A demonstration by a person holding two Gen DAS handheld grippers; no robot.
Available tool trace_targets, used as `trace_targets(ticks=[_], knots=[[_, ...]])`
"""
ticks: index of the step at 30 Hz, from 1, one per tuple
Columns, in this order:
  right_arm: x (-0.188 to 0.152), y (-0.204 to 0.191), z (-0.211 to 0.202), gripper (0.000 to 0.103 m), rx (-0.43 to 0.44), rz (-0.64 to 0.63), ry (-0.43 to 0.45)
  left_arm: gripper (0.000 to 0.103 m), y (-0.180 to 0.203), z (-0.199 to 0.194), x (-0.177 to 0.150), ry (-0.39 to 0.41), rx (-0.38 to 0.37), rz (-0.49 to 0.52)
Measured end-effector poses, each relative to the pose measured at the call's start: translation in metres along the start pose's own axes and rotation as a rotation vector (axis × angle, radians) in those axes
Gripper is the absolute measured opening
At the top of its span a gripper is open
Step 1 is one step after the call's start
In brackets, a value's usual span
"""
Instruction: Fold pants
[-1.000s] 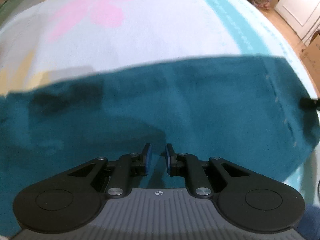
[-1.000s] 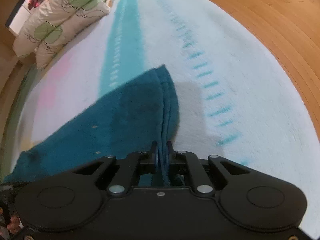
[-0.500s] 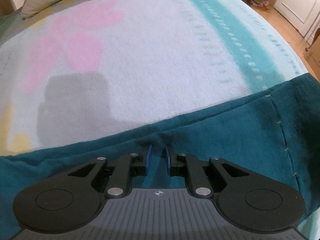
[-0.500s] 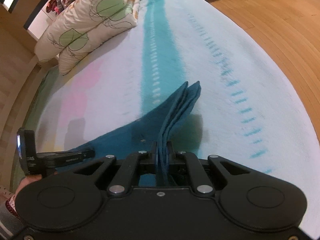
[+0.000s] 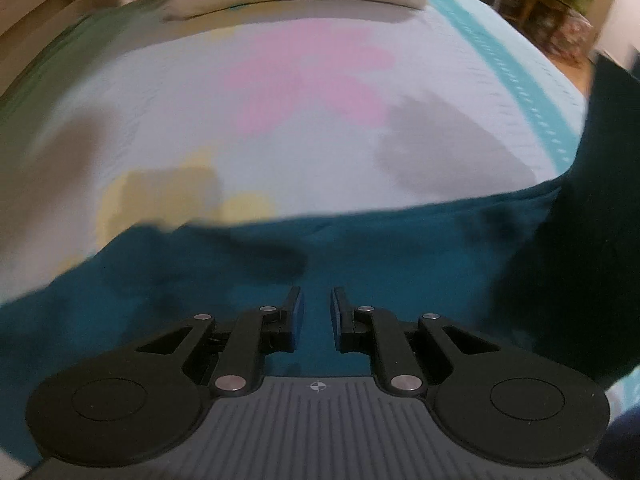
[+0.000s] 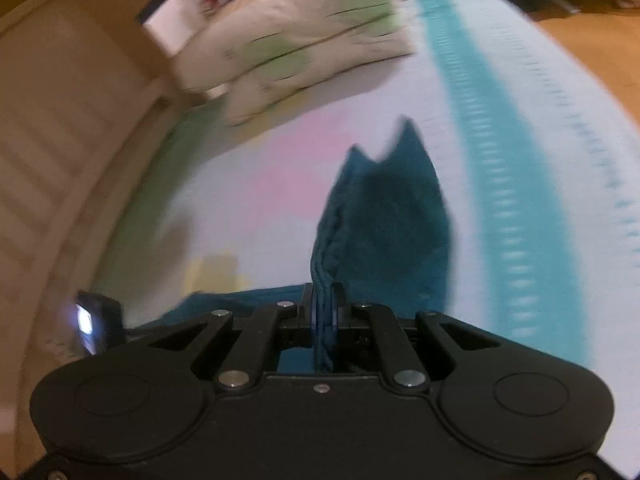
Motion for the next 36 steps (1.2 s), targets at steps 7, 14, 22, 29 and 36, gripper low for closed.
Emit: trace_targets(ticks=[7, 14, 22, 29, 36], knots=[[-0.046, -0.077, 0.106, 0.013, 0.14, 0.004, -0.122, 0.015, -0.077, -0.018, -0.059, -0.027, 0.065, -0.12], [-0.102, -0.095, 0.19, 0.021, 0.099, -0.011, -0.188, 0.015, -0.109, -0.024, -0.09, -0.06, 0.073, -0.195], [-0.097, -0.084, 0.175, 0.029, 0.05, -0.092, -0.158, 0.015, -0.108, -0.048, -0.082, 0.008, 0.076, -0.189], [-0.097, -0.002, 0.14, 0.038, -0.186, -0.064, -0.159, 0.015, -0.058, -0.032, -0.063, 0.004, -0.01, -0.13], [-0.133, 0.062, 0.126, 0.028, -0.311, 0.091, -0.195, 0.015, -0.019, 0.003, -0.081, -0.093, -0.013, -0.046]])
Point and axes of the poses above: each gripper's, at about its wrist camera, not at the fingertips, and z roughly the way its jaws point, y to its right, x to its top, the point moved 10 cm from there along z, roughly the way its jaws point, and after that the axes turned 2 degrees about x, right-handed, at the moved point
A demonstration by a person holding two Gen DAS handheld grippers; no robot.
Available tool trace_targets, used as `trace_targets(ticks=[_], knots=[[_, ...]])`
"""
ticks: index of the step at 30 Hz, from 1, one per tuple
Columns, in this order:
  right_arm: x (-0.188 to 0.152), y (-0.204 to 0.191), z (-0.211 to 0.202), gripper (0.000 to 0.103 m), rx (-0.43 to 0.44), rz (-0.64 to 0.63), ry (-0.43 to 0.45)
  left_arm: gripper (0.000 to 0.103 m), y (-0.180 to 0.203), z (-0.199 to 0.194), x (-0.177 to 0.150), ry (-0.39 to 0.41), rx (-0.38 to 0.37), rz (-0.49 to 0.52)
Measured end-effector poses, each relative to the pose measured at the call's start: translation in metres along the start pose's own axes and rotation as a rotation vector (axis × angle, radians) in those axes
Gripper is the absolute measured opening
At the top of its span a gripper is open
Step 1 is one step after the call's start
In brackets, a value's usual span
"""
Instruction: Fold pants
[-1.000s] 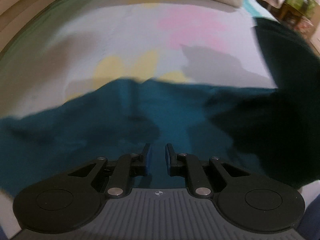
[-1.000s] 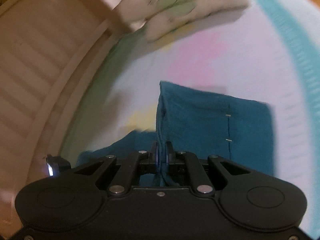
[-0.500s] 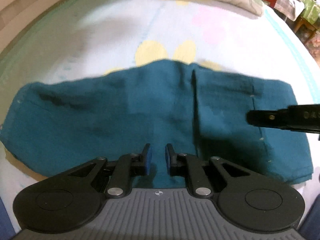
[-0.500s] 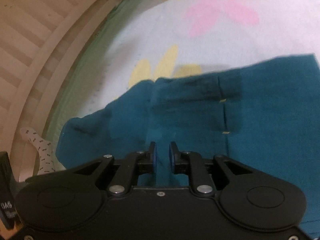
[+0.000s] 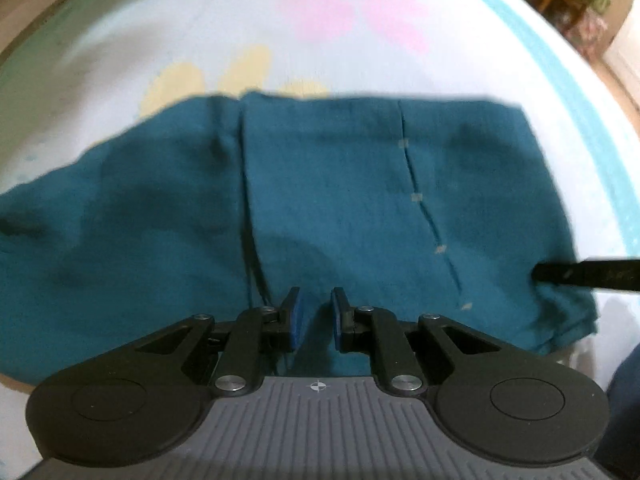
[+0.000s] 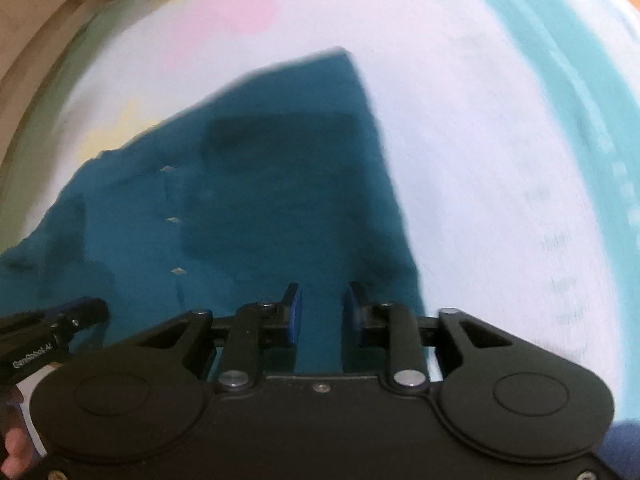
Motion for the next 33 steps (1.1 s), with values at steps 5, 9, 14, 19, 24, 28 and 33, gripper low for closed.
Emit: trace_targets(ticks=[5, 9, 14, 19, 24, 28, 33], knots=[[0.013, -0.009, -0.015, 0.038, -0.009, -0.054, 0.049, 0.015, -0.001, 0.007, -0.011, 0.0, 0.021, 0.009], [0.043, -0.025, -0.018, 0.038, -0.017, -0.14, 0.129, 0.016, 0.0, 0.009, -0.012, 0.004, 0.027, 0.005], [0.074, -0.028, 0.002, 0.052, -0.098, -0.197, 0.182, 0.016, 0.006, 0.009, -0.013, 0.005, 0.04, 0.014], [0.103, -0.009, 0.027, 0.054, -0.173, -0.174, 0.184, 0.016, 0.004, 0.008, -0.014, 0.007, 0.014, 0.003], [0.107, 0.007, 0.032, 0.056, -0.083, -0.099, 0.17, 0.016, -0.001, 0.008, -0.013, 0.003, -0.006, -0.016], [0.105, -0.001, 0.031, 0.019, -0.089, -0.163, 0.18, 0.015, -0.002, 0.004, -0.008, 0.011, -0.01, -0.014], [0.106, 0.019, 0.026, 0.013, -0.108, -0.083, 0.185, 0.015, 0.002, -0.008, 0.005, 0.054, -0.006, 0.001]])
Point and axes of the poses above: each gripper's, at about its wrist camera, not at the fingertips, and z roughly the way its jaws point, y to its right, x to its top, the point moved 10 cm from there along z, roughly the way its jaws point, and after that the axes turned 2 degrees about x, right-handed, at the moved point
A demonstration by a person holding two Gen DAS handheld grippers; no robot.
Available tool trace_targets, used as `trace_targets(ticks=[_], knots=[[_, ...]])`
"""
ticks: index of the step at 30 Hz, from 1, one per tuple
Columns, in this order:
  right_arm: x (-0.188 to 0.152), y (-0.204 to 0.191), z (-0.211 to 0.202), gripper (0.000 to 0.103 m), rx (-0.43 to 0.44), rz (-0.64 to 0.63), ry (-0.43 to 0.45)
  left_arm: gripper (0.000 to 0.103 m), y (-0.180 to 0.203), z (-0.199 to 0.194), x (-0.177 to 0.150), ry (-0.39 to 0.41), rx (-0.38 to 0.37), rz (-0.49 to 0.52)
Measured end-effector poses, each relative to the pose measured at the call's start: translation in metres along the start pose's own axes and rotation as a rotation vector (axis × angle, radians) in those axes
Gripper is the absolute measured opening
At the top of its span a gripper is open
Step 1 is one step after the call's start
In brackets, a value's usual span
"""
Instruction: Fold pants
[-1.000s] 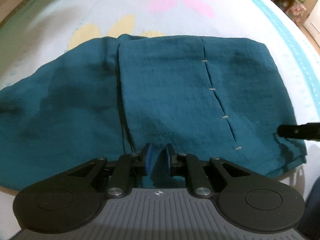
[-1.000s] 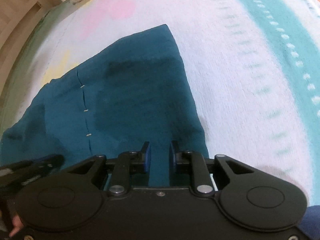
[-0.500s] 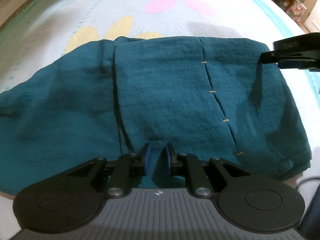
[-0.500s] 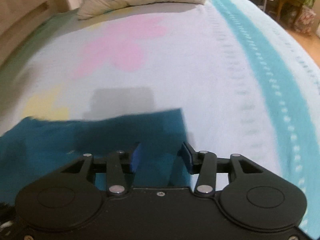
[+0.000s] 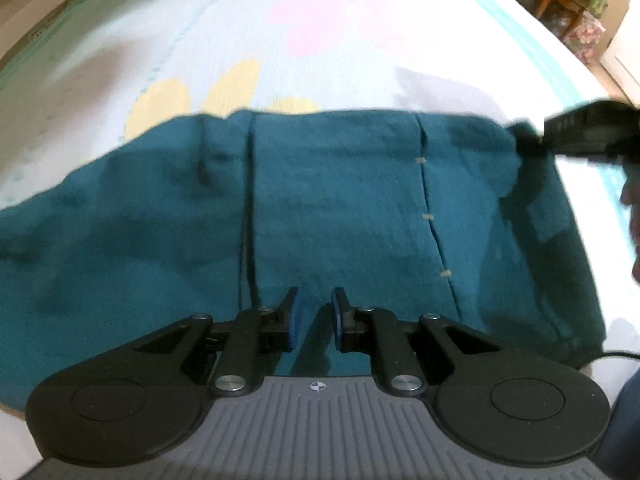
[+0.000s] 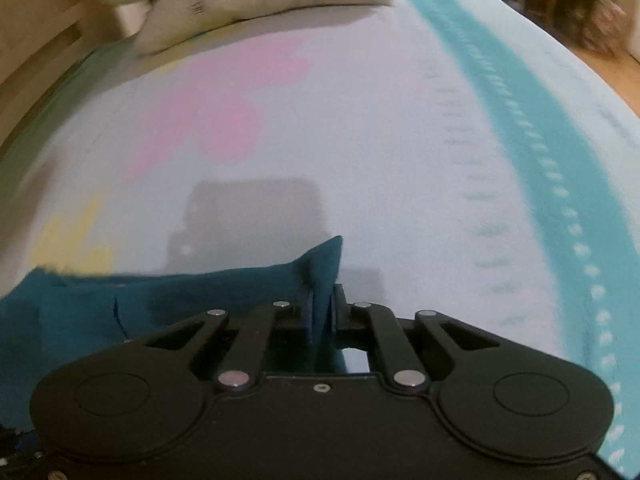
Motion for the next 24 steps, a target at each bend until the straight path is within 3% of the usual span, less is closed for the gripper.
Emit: trace_targets(ticks=[4, 6, 8, 9, 13, 16, 24], knots=[[-0.002, 0.003, 0.001, 0.013, 0.024, 0.028, 0.006, 0.015, -0.004, 0.014, -0.006, -0.053, -0.012, -0.029], [-0.002, 0.003, 0.0, 0.018, 0.023, 0.02, 0.001, 0.015, -0.005, 0.015, -0.008, -0.039, -0.009, -0.013], [0.0, 0.004, -0.005, 0.037, 0.02, 0.03, 0.006, 0.016, -0.003, 0.015, -0.009, -0.047, 0.001, 0.013], [0.002, 0.006, -0.012, 0.038, 0.004, 0.036, 0.016, 0.015, -0.003, 0.015, -0.009, -0.051, 0.004, 0.016], [0.008, 0.008, -0.041, 0.038, -0.018, 0.03, 0.057, 0.015, -0.004, 0.016, -0.005, -0.073, 0.005, -0.01], [0.0, 0.001, -0.059, 0.038, 0.012, 0.019, 0.057, 0.015, -0.003, 0.017, -0.002, -0.073, 0.0, -0.029], [-0.07, -0.035, -0.062, 0.038, 0.106, -0.059, -0.093, 0.015, -0.008, 0.019, -0.001, -0.074, 0.006, -0.034]])
Point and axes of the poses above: each gripper's, at about its wrist camera, not at the fingertips, and z roughly the way its jaws point, y to its right, x to its top, the point moved 10 cm from there along z, roughly the way its jaws point, and after that the axes turned 2 degrees about x, right-handed, at the moved point
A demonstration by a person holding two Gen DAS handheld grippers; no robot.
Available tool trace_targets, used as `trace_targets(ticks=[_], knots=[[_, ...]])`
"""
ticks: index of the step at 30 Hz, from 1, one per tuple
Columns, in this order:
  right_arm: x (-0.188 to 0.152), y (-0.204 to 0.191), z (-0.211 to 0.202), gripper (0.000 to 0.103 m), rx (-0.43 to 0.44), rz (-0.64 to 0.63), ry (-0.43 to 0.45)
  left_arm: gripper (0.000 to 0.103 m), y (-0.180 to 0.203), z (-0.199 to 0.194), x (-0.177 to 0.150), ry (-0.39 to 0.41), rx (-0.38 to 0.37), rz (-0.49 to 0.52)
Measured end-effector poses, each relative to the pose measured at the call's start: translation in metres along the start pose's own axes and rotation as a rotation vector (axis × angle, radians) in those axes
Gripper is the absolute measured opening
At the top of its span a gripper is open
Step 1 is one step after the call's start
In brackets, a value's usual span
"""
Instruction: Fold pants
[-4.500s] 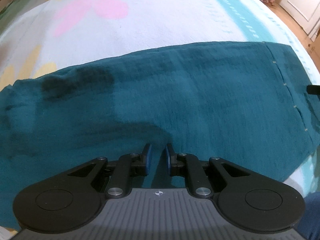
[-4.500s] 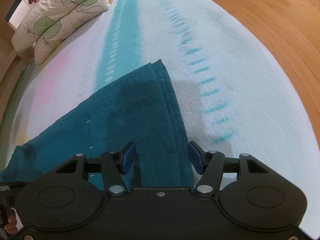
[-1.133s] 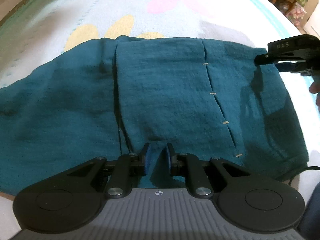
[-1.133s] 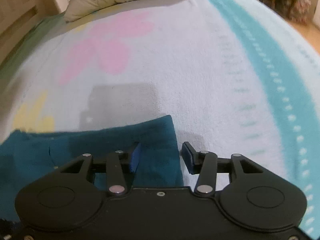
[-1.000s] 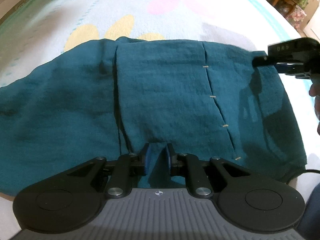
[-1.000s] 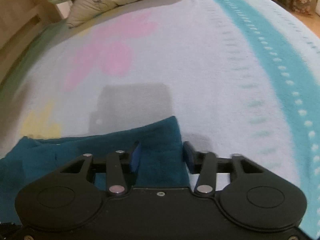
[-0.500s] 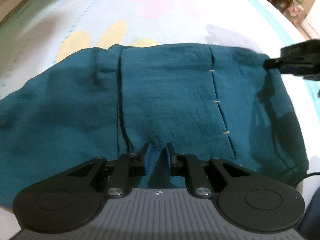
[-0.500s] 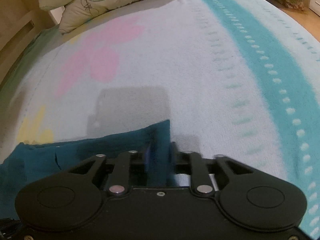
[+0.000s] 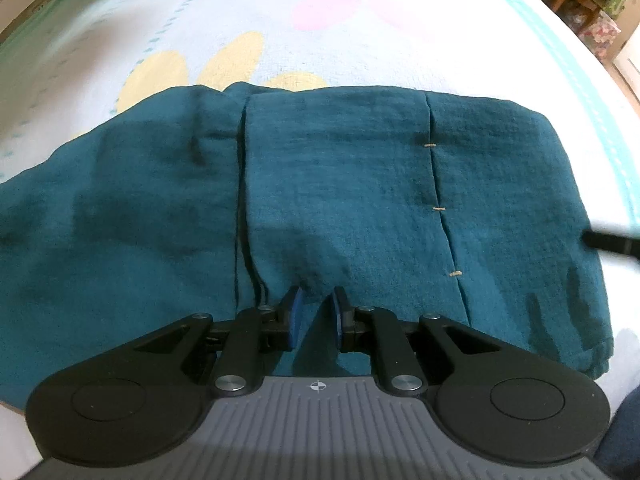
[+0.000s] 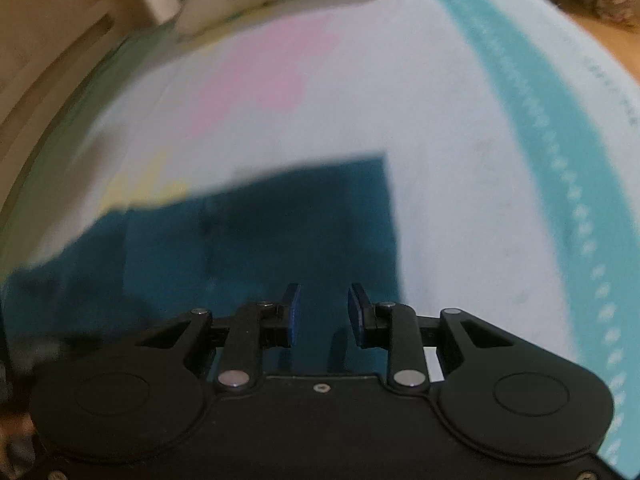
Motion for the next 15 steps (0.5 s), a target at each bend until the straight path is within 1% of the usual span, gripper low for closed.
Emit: trace_targets(ticks=[3, 5, 6, 7, 10, 13, 14, 15], knots=[[-0.024, -0.003, 0.015, 0.038, 0.004, 0.009, -0.064, 0.015, 0.003, 0.0, -0.001, 0.001, 0.009, 0.008], [-0.037, -0.001, 0.023, 0.038, -0.016, 0.008, -0.101, 0.015, 0.005, 0.002, -0.002, 0.004, 0.012, 0.012], [-0.04, 0.0, 0.026, 0.037, -0.025, -0.003, -0.104, 0.015, 0.006, 0.002, -0.002, 0.005, 0.013, 0.013], [-0.042, 0.0, 0.027, 0.036, -0.027, -0.017, -0.083, 0.015, 0.007, 0.002, -0.002, 0.006, 0.015, 0.013], [-0.043, 0.0, 0.029, 0.037, -0.021, -0.026, -0.066, 0.015, 0.008, 0.002, -0.003, 0.007, 0.021, 0.02], [-0.043, -0.002, 0.034, 0.037, -0.03, -0.083, -0.062, 0.015, 0.009, 0.004, -0.005, 0.006, 0.031, 0.024], [-0.043, -0.004, 0.035, 0.038, -0.036, -0.101, -0.062, 0.015, 0.009, 0.004, -0.005, 0.006, 0.035, 0.026], [-0.043, -0.006, 0.037, 0.043, -0.039, -0.119, -0.059, 0.015, 0.01, 0.004, -0.005, 0.005, 0.038, 0.028]])
Point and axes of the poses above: each gripper's, at about its wrist camera, not at the fingertips, and z roughly the way its jaws point, y to its right, x to its top, the point moved 10 cm from there along z, roughly the way its jaws point, and after that the axes turned 2 degrees about x, right-handed, at the moved point
